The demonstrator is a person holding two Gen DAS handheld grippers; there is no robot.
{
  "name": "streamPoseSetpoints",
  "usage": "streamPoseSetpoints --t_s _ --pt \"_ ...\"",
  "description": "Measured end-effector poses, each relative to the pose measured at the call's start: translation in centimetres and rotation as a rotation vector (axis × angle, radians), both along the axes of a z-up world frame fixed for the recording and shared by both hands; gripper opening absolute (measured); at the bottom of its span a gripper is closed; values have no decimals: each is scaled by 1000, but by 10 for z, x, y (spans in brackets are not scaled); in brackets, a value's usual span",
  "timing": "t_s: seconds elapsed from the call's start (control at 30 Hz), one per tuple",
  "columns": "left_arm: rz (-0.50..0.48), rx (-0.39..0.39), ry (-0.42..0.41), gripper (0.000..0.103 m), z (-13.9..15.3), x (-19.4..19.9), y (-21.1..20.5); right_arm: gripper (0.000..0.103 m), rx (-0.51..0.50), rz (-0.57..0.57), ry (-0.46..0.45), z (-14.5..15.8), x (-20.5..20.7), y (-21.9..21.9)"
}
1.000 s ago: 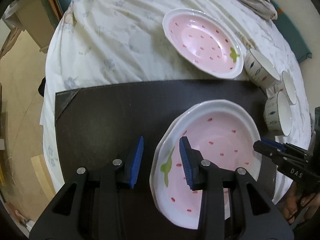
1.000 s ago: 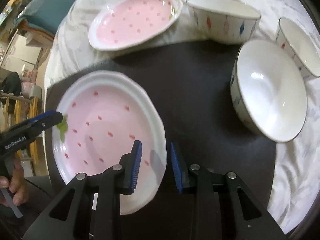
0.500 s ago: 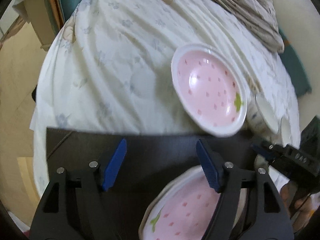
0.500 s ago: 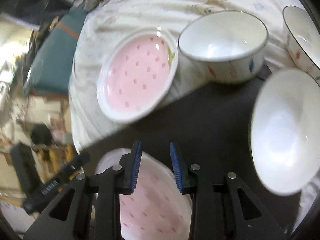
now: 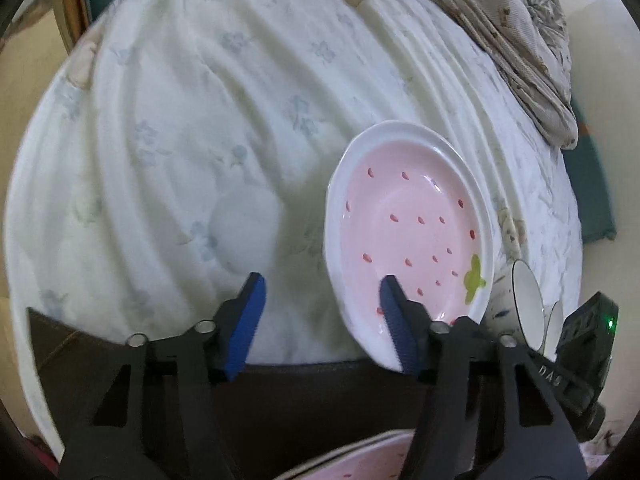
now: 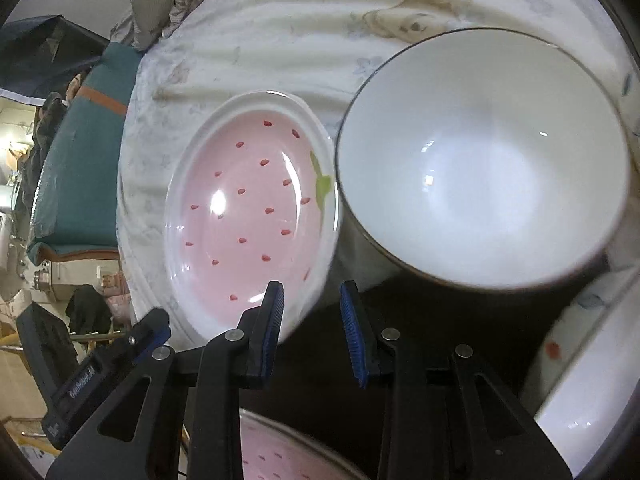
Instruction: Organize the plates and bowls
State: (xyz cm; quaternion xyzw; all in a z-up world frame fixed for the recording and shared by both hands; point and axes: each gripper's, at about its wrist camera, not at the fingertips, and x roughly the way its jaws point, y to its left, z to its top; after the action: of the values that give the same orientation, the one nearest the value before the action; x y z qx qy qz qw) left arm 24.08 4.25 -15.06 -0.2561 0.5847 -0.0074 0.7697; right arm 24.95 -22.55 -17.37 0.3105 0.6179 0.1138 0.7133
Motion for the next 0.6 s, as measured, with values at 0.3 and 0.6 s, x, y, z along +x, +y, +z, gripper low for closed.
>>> streamPoseSetpoints --t_s 0.3,0.6 --pt "-30 -40 20 27 -19 11 -8 30 -4 -10 7 -11 13 6" --pt "-81 -27 25 17 -25 16 -27 30 -57 -42 14 -19 19 17"
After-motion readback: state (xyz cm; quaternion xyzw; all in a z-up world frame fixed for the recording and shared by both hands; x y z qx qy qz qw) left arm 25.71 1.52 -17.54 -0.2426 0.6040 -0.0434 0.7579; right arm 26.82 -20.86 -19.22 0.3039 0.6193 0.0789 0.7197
